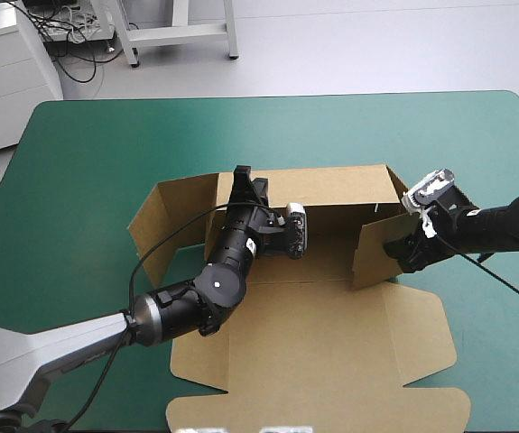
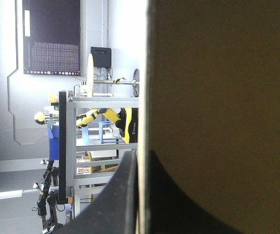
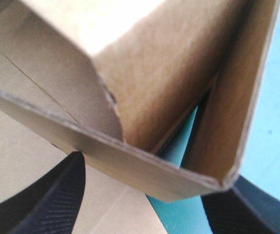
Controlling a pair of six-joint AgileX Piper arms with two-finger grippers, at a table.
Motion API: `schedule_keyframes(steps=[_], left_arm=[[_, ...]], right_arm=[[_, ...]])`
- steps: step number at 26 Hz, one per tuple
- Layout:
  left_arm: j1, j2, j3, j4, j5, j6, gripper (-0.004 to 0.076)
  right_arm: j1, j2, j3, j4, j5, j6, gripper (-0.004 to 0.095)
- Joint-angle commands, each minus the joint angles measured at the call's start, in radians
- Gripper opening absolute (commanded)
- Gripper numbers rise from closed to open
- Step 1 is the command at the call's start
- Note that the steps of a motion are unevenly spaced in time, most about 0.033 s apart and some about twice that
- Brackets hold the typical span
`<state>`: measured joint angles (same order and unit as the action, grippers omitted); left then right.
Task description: Fold the box
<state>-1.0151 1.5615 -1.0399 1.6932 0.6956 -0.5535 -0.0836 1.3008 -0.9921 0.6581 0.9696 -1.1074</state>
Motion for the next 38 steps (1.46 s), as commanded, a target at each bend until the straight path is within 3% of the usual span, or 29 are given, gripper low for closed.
schedule_keyframes(steps=[1, 12, 21, 26, 33, 38], left_arm=[[-0.006, -0.04, -0.039, 0.098, 0.046, -0.027, -0.0032], [-0.006, -0.04, -0.039, 0.098, 0.055, -0.028, -0.0032], [-0.006, -0.04, -0.041, 0.098, 0.065, -0.028, -0.0032], [-0.006, -0.04, -0.052, 0.098, 0.068, -0.028, -0.0032], [-0.006, -0.04, -0.052, 0.098, 0.064, -0.028, -0.0032], [-0.006, -0.04, -0.052, 0.098, 0.062, -0.028, -0.0032]], right_arm=[[-0.004, -0.026, -0.023, 0.12, -0.019, -0.05, 0.0623], [0.015, 0.015, -0.022, 0.236, -0.042, -0.053, 0.0623], [0.161, 0.05, -0.022, 0.233, -0.235, -0.047, 0.062], [0.177, 0.053, -0.022, 0.246, -0.313, -0.044, 0.0584], [0.177, 0.053, -0.022, 0.253, -0.3, -0.046, 0.0385], [0.177, 0.053, -0.022, 0.256, -0.274, -0.049, 0.0059]])
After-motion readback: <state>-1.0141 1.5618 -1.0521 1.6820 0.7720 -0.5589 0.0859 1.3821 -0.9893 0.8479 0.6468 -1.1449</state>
